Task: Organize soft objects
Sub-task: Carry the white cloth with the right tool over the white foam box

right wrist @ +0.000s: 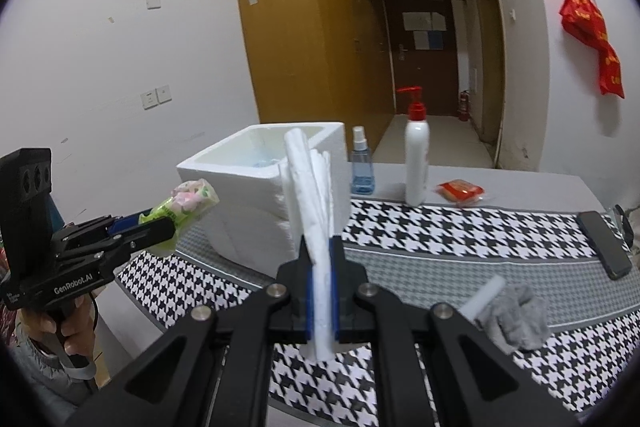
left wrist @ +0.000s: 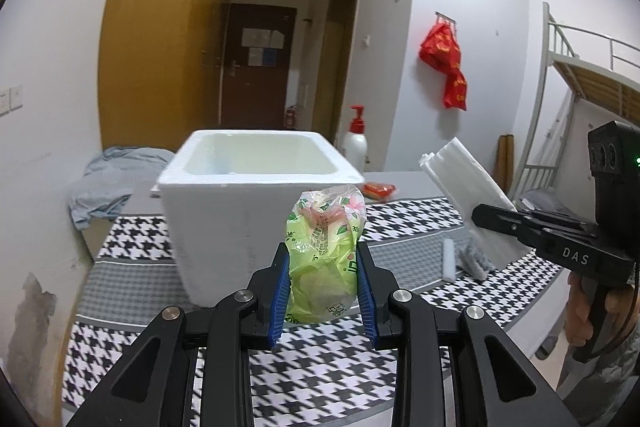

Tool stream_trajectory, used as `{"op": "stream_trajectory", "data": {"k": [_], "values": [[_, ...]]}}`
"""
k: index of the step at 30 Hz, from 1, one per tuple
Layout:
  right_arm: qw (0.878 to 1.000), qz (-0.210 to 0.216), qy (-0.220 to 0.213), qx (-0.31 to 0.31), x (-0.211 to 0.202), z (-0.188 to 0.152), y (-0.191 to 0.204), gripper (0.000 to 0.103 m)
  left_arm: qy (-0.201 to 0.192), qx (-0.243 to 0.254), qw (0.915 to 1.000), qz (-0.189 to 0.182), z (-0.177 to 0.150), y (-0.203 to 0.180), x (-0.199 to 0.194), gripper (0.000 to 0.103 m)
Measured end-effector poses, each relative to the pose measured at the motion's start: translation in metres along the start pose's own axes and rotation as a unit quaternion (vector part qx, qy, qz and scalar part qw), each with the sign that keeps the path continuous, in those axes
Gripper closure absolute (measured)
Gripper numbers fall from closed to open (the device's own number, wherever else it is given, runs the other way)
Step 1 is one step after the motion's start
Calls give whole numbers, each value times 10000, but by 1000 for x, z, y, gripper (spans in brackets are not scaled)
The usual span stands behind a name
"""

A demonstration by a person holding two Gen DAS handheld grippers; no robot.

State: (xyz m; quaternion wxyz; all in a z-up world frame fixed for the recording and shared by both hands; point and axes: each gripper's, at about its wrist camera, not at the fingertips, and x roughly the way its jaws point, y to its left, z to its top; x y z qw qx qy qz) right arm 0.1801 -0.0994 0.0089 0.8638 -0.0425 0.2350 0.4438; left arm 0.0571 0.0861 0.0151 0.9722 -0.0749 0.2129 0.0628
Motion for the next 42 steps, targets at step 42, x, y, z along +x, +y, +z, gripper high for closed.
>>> {"op": "stream_trajectory", "data": {"k": [42], "values": [[9996, 219, -83, -159, 46, 44, 33, 94, -303, -169, 9975, 611, 20, 59, -15, 71]]}}
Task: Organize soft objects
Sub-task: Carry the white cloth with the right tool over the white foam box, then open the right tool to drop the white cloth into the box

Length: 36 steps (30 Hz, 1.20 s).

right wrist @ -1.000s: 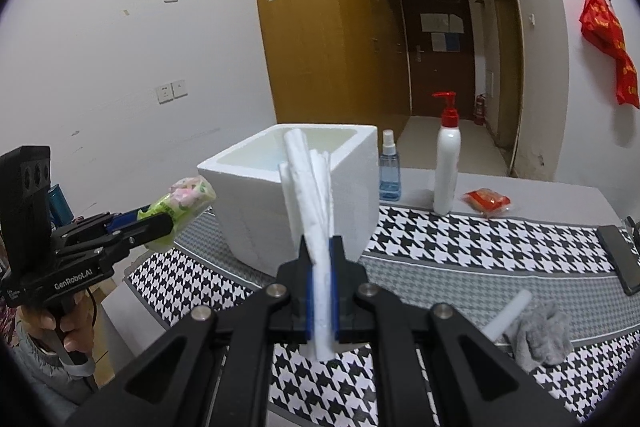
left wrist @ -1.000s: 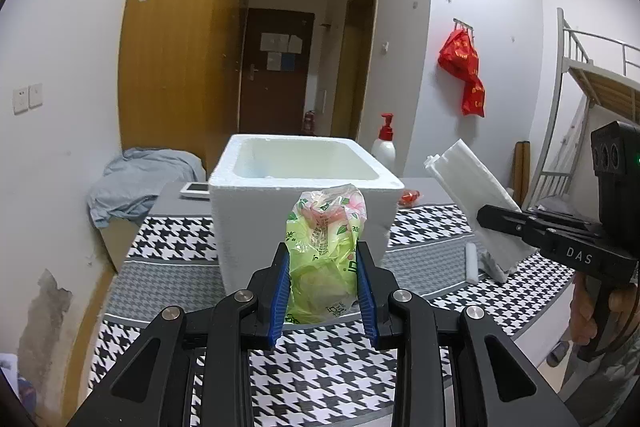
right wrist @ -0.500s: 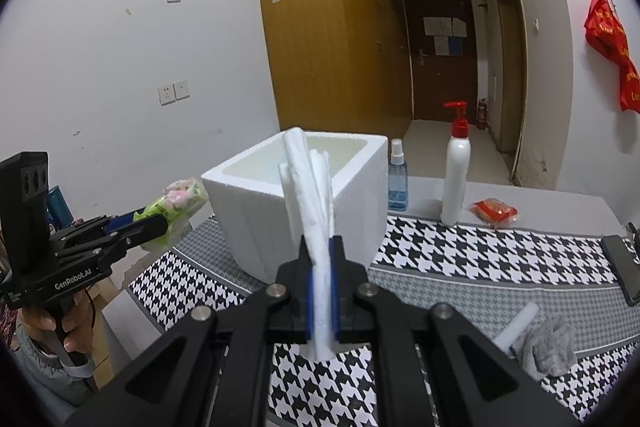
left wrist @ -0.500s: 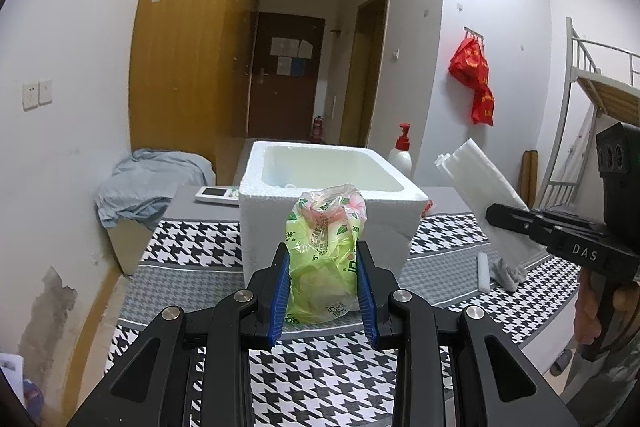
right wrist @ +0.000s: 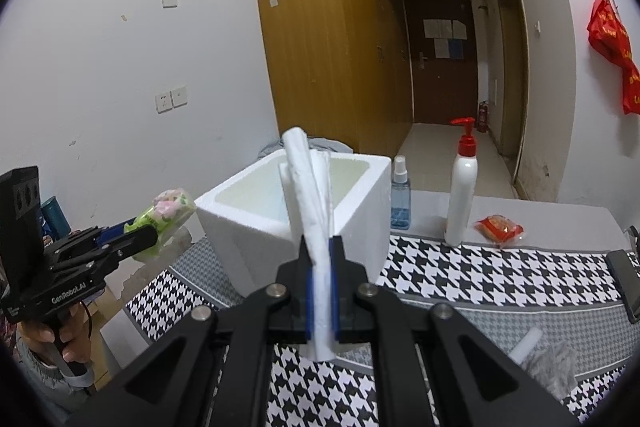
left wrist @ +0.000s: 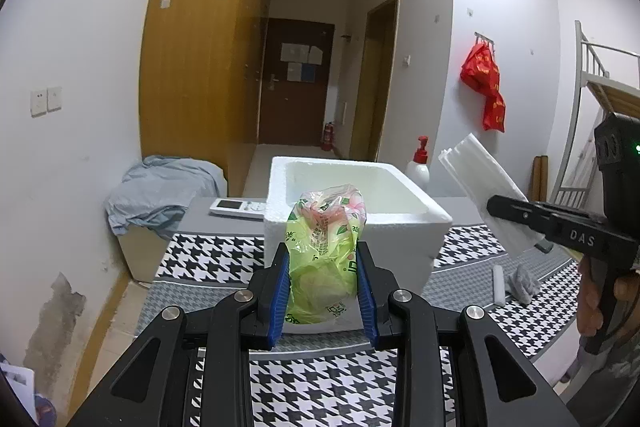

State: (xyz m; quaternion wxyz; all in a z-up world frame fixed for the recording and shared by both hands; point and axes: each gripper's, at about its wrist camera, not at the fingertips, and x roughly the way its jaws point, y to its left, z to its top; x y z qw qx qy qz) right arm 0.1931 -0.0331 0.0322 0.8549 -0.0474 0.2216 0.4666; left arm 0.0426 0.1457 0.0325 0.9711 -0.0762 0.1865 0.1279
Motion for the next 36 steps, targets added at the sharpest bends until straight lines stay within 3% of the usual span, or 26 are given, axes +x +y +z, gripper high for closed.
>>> {"op": "stream_trajectory", "data": {"k": [13, 36], "values": [[9999, 82, 132, -74, 33, 23, 7, 94, 31, -66, 9993, 355, 1, 20, 9, 71], [9994, 55, 288, -196, 78, 50, 22, 94, 71, -220, 9991, 350, -4, 37, 7, 71]]}}
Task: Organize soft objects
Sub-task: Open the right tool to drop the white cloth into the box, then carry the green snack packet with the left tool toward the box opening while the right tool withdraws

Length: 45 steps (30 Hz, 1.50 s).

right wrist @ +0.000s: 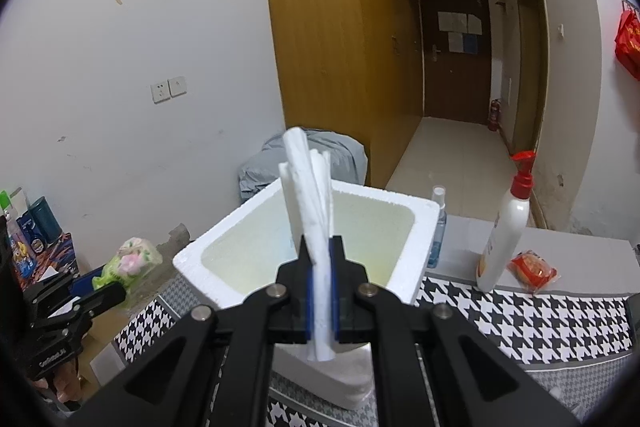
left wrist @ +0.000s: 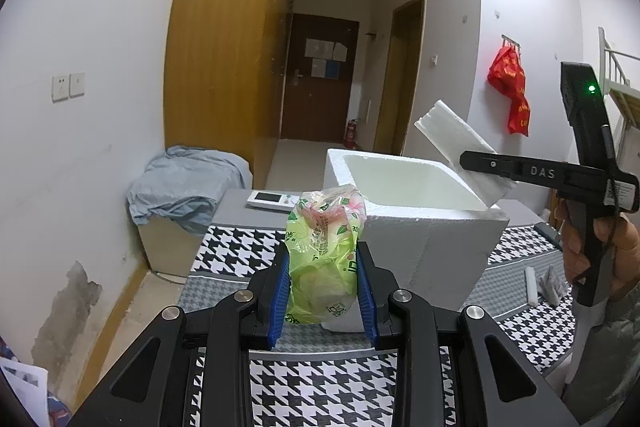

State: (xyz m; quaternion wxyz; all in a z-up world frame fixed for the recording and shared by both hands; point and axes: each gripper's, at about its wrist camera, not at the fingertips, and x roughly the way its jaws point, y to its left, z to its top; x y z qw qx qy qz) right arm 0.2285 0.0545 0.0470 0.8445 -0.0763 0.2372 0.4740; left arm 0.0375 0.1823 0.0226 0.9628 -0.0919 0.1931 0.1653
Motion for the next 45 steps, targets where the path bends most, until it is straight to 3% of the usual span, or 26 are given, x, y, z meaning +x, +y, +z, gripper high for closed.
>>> {"op": "stream_trajectory", "data": {"k": [14, 16, 18, 20, 21, 23, 32, 45], "values": [[9994, -188, 289, 90, 35, 5, -2, 93, 62, -84, 9999, 2, -2, 6, 2, 71], [9993, -194, 298, 83, 35, 5, -1, 85, 65, -99, 9999, 20, -2, 7, 3, 71], [9994, -180, 274, 69, 34, 6, 0, 57, 60, -122, 9999, 30, -2, 7, 2, 71], [9997, -152, 169, 59, 31, 6, 1, 36, 56, -127, 9999, 42, -2, 6, 2, 71], [9998, -145, 143, 39, 30, 6, 2, 27, 53, -134, 9999, 50, -2, 6, 1, 71], [9997, -207, 94, 23, 27, 6, 3, 19, 48, -135, 9999, 48, -2, 6, 1, 71], [9998, -197, 28, 45, 15, 5, -1, 12, 8, -111, 9999, 51, 2, 7, 2, 71], [9995, -242, -169, -75, -20, -7, -5, 11, -77, -20, 9999, -141, 21, -3, 6, 71]]}}
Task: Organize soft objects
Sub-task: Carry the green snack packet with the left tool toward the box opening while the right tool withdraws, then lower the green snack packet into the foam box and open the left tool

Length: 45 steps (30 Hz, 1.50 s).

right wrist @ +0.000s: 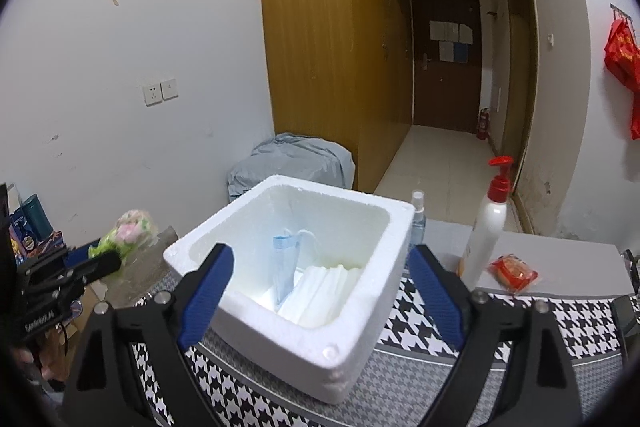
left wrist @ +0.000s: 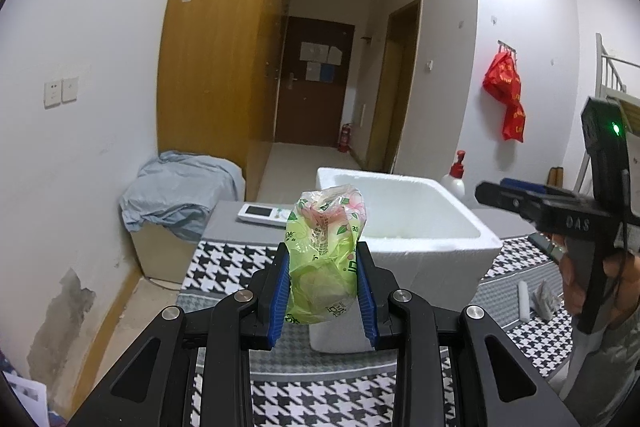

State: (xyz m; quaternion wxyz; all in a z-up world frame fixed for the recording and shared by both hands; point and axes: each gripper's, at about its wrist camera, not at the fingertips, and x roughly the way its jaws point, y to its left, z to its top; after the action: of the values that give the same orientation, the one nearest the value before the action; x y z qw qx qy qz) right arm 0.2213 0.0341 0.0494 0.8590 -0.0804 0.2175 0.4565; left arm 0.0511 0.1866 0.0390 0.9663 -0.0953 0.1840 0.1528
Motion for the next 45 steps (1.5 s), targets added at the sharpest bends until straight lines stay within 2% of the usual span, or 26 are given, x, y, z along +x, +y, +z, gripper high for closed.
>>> {"op": "stream_trajectory", "data": {"k": [12, 25, 45], "values": [[10000, 2, -65, 52, -22, -17, -14, 9, 23, 37, 9998, -213, 21, -17, 13, 71], [9998, -120, -130, 44, -44, -40, -22, 9, 26, 310, 9989, -338, 40, -37, 31, 71], [9986, -378, -81, 365, -63, -71, -52, 8, 386, 539, 9963, -553, 53, -53, 65, 71]]}}
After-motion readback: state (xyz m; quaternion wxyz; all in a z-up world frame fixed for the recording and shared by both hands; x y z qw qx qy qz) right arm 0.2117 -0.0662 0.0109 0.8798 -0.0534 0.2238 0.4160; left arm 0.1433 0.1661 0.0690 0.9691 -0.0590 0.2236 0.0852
